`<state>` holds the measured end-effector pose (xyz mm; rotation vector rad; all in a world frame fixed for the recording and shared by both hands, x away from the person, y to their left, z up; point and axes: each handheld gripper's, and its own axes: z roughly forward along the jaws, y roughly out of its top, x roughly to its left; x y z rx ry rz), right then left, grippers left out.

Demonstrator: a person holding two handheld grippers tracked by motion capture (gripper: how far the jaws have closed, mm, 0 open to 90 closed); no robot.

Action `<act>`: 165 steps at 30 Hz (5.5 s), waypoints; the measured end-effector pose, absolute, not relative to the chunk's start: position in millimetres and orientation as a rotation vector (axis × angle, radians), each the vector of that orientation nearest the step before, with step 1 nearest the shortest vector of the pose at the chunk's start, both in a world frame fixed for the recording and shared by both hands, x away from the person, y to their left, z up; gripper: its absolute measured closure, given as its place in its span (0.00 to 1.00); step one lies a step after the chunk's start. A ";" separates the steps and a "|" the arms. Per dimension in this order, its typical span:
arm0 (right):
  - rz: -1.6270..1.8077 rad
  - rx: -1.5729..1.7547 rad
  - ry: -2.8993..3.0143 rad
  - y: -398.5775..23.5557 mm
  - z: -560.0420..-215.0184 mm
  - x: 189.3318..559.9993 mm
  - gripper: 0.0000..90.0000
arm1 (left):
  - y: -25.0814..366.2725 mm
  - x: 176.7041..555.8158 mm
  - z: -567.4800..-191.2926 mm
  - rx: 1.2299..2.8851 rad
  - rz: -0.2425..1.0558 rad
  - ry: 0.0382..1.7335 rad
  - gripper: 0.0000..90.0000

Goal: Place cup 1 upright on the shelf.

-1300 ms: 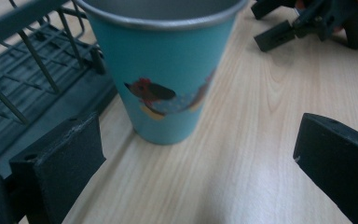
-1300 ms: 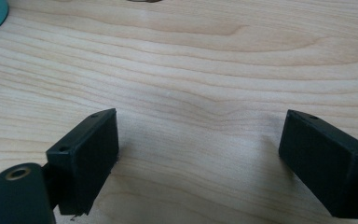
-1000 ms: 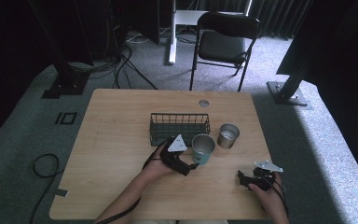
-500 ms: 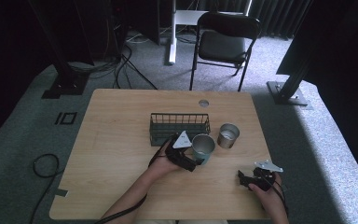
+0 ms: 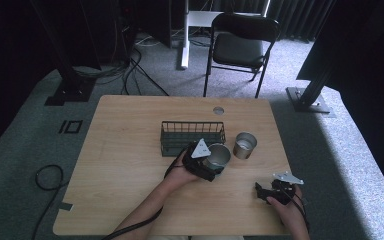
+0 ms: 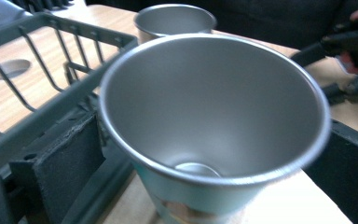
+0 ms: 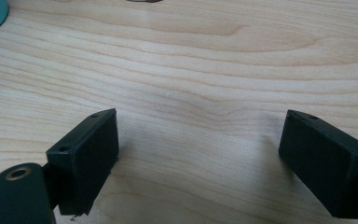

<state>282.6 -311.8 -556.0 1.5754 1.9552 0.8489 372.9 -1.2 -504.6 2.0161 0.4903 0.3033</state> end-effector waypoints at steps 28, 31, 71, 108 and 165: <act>0.849 1.576 1.955 -311.8 -556.0 282.7 0.13 | -15.8 371.6 -504.0 2.047 0.325 0.438 0.15; 0.848 1.575 1.956 -311.9 -556.0 282.7 0.13 | -16.3 370.6 -500.9 2.048 0.303 0.428 0.15; 0.848 1.573 1.955 -311.9 -556.0 282.7 0.13 | 17.7 372.7 -406.8 1.968 0.434 0.506 0.15; 0.848 1.575 1.956 -311.8 -556.0 282.6 0.13 | 70.6 415.4 -399.0 1.791 0.700 0.951 0.15; 0.848 1.575 1.956 -311.8 -556.0 282.7 0.13 | 71.2 421.5 -460.3 1.791 0.714 1.097 0.12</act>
